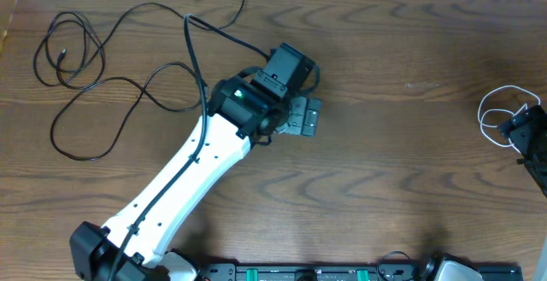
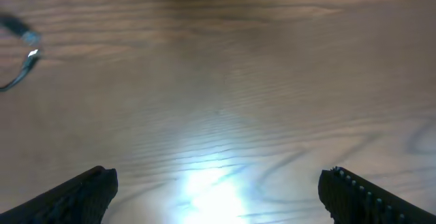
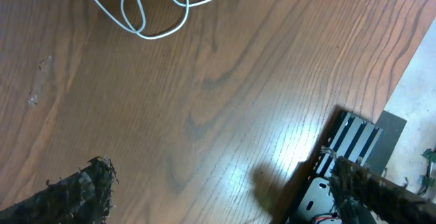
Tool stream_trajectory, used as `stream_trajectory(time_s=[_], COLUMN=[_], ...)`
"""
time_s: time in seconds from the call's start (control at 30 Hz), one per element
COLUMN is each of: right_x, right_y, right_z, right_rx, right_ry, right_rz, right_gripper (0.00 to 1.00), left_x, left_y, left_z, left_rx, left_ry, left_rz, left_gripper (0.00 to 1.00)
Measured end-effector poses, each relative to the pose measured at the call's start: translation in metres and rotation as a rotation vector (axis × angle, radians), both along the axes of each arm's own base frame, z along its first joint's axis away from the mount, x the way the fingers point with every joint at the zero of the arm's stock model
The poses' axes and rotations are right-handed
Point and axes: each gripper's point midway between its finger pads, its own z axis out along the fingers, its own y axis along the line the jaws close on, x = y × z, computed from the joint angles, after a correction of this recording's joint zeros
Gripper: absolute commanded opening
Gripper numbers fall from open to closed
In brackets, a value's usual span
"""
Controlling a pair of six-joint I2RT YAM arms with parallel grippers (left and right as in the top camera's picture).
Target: Untangle cables
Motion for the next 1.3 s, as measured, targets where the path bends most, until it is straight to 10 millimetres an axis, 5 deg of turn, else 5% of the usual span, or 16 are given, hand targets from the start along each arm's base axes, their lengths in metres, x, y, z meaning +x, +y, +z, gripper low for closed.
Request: stream_trajectory(time_s=[0.27,0.4,0.7,0.87,1.3], right_x=[0.0,0.0,0.0,-0.022,-0.015], right_y=[0.0,0.0,0.012,0.039,0.122], right_z=[0.0,0.0,-0.004,-0.012,-0.005], right_rx=[0.0,0.003,0.066,0.205,0.604], right_ry=[0.0,-0.001,-0.001,0.08,0.017], right_rz=[0.0,0.001,0.017,0.034,0.224], right_gripper=[0.99,0.99,0.99,0.99,0.99], left_x=[0.014,0.002,-0.01,-0.01,-0.01], left_y=[0.076,0.095,0.099,0.099,0.099], left_z=[-0.009,-0.014,-0.017,-0.017,-0.017], left_rx=[0.045,0.08,0.105,0.106,0.106], left_ry=[0.09,0.156,0.199,0.201,0.202], left_rz=[0.256,0.302,0.303,0.304,0.304], left_gripper=[0.98,0.98,0.98,0.98,0.98])
